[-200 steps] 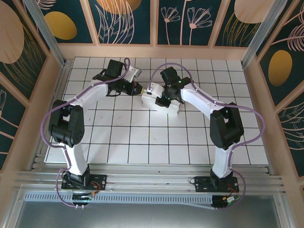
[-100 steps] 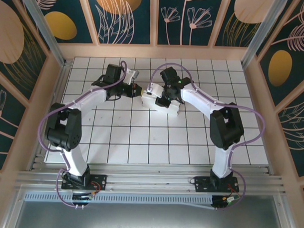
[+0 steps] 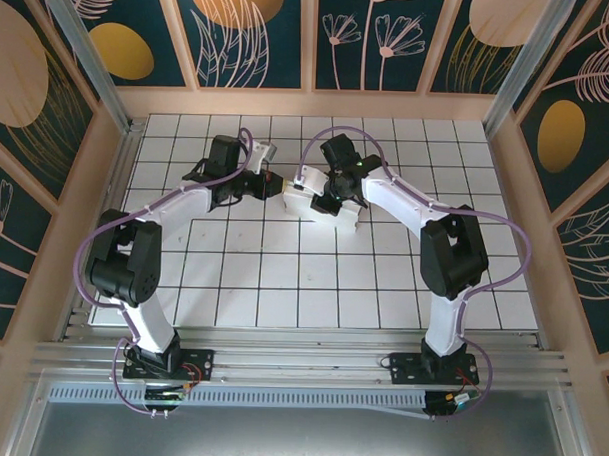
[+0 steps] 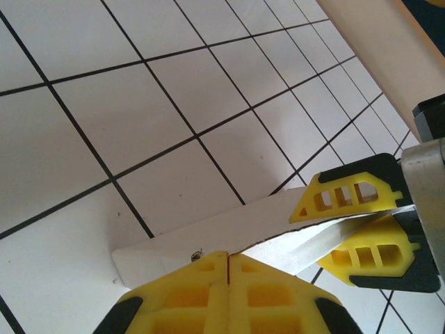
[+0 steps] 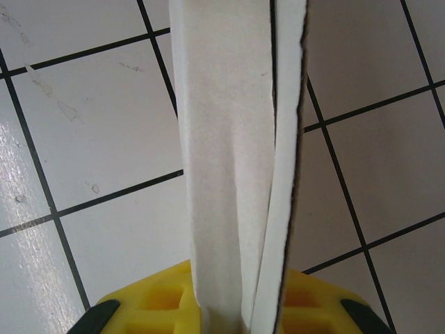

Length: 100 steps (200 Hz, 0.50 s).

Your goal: Fold the paper box

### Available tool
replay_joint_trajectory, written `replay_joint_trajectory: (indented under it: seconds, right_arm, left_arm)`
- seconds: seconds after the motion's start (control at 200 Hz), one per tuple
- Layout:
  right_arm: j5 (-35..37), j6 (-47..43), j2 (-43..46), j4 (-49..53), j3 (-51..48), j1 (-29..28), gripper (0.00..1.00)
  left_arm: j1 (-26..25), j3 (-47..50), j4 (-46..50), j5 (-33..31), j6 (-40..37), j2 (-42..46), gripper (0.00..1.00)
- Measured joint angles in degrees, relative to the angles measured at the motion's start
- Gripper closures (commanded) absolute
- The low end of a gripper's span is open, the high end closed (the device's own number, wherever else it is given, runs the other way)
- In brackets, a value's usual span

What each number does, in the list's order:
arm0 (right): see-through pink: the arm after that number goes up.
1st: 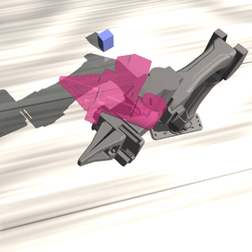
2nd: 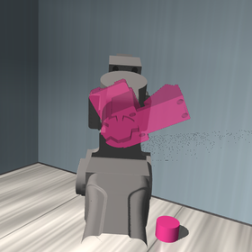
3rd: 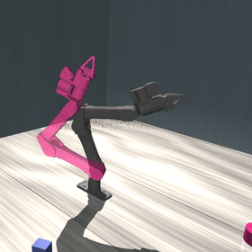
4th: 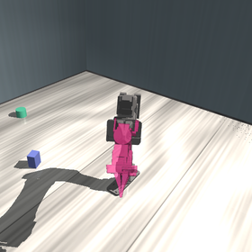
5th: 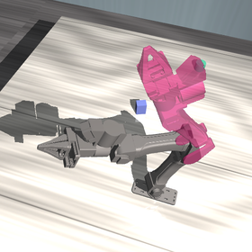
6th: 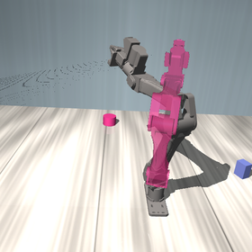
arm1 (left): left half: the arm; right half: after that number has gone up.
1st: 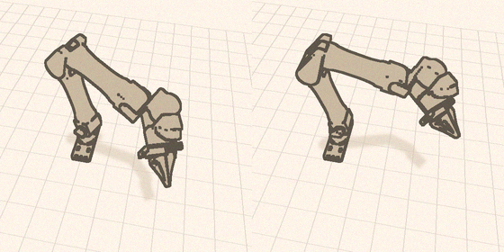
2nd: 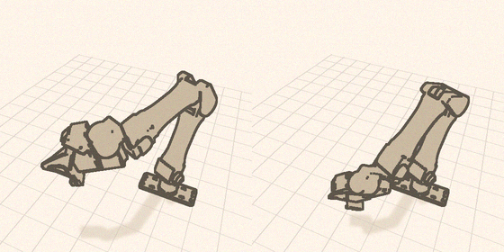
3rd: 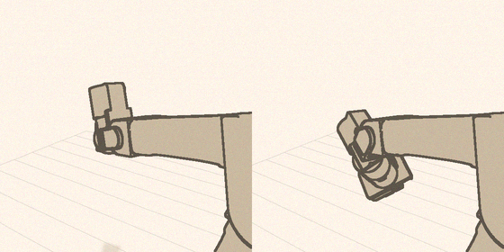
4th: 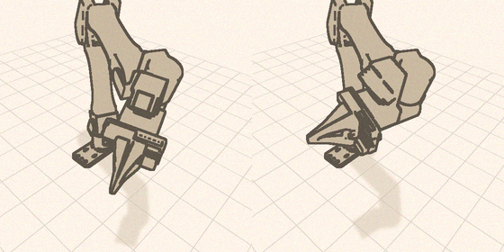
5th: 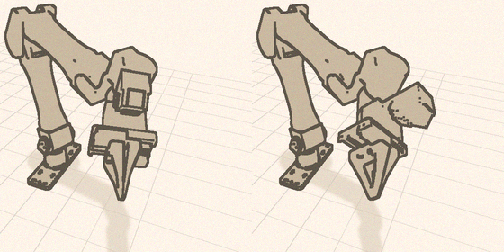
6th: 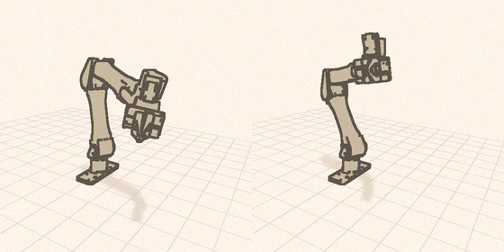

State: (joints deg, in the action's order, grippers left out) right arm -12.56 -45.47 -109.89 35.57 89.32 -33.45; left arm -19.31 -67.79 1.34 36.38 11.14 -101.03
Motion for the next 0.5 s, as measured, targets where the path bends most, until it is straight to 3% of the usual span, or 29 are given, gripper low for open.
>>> replay_joint_trajectory:
  seconds: [0.3,0.501]
  right_arm:
    - [0.04,0.44,-0.83,0.72,1.27,0.15,0.8]
    - [-1.22,2.4,-0.96,0.15,1.51,0.94,0.67]
  left_arm:
    - [-0.72,5.18,-7.69,-1.44,-0.44,1.25,1.0]
    - [-1.2,5.38,-10.78,-2.86,-0.35,0.24,1.0]
